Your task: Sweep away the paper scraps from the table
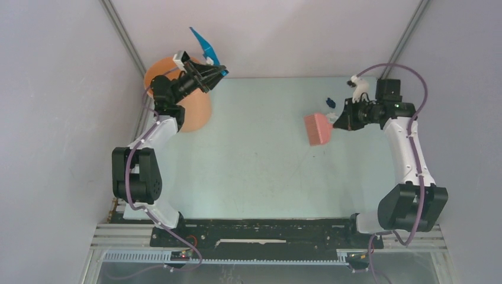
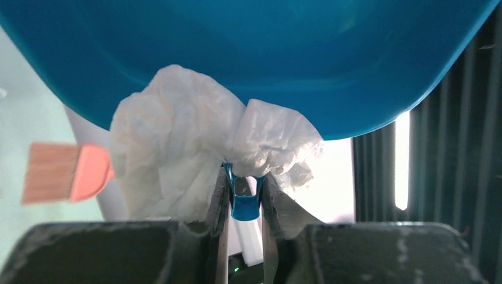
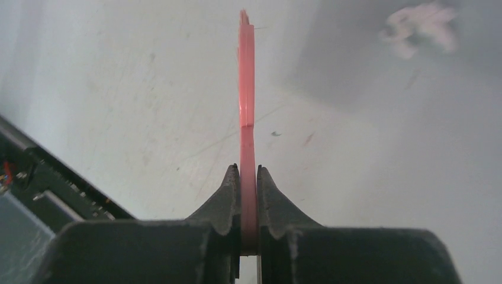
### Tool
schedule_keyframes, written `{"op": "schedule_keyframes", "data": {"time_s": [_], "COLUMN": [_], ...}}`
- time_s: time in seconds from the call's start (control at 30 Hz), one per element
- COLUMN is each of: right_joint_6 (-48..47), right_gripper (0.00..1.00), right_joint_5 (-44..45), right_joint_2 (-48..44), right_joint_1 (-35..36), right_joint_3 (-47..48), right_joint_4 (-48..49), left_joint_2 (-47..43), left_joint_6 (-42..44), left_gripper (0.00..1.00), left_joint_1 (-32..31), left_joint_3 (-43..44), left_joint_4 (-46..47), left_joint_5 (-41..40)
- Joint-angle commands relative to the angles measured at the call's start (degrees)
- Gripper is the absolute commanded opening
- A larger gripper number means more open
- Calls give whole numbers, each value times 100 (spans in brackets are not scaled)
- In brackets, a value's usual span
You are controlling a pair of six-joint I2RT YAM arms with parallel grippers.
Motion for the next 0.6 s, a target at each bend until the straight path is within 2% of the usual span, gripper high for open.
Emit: {"op": "schedule_keyframes", "data": {"time_s": [0.0, 0.07, 0.13, 0.2, 0.27, 0.33, 0.4, 0.5, 0.57], "right_joint_6": [-370, -523, -644, -725, -821, -928, -1022, -1039, -1032], "right_gripper": [0, 0, 0, 0, 0, 0, 0, 0, 0], "right_joint_5": [461, 766, 1051, 1247, 1445, 1680, 1898, 2020, 2025], "right_joint_2": [115, 309, 557, 753, 966, 1160, 1346, 1612, 1739], "right_joint_1": [-225, -294, -351, -434, -502, -539, -557, -571, -567], "right_joint_3": [831, 1233, 1616, 1946, 2257, 2527, 2765, 3146, 3294], "right_joint_4": [-276, -371, -456, -515, -556, -550, -537, -620, -659], "left_joint_2": [-479, -610, -755, -852, -774, -566, -68, 1369, 2139], "left_joint_6": [1355, 2149, 3184, 4824, 6132, 7131, 8042, 9250, 9669], "left_gripper": [0, 0, 0, 0, 0, 0, 0, 0, 0], "left_joint_1": [-391, -604, -839, -1179, -1527, -1956, -2578, -3596, -3957], "left_joint_3": [-34, -49, 5, 262, 672, 1113, 1753, 3536, 3957], "left_joint_4": [-1150, -2041, -3386, -5175, -7183, -8531, -9814, -12164, -12951], "left_joint_5": [560, 586, 468, 128, -482, -1409, -2403, -4299, -4537]}}
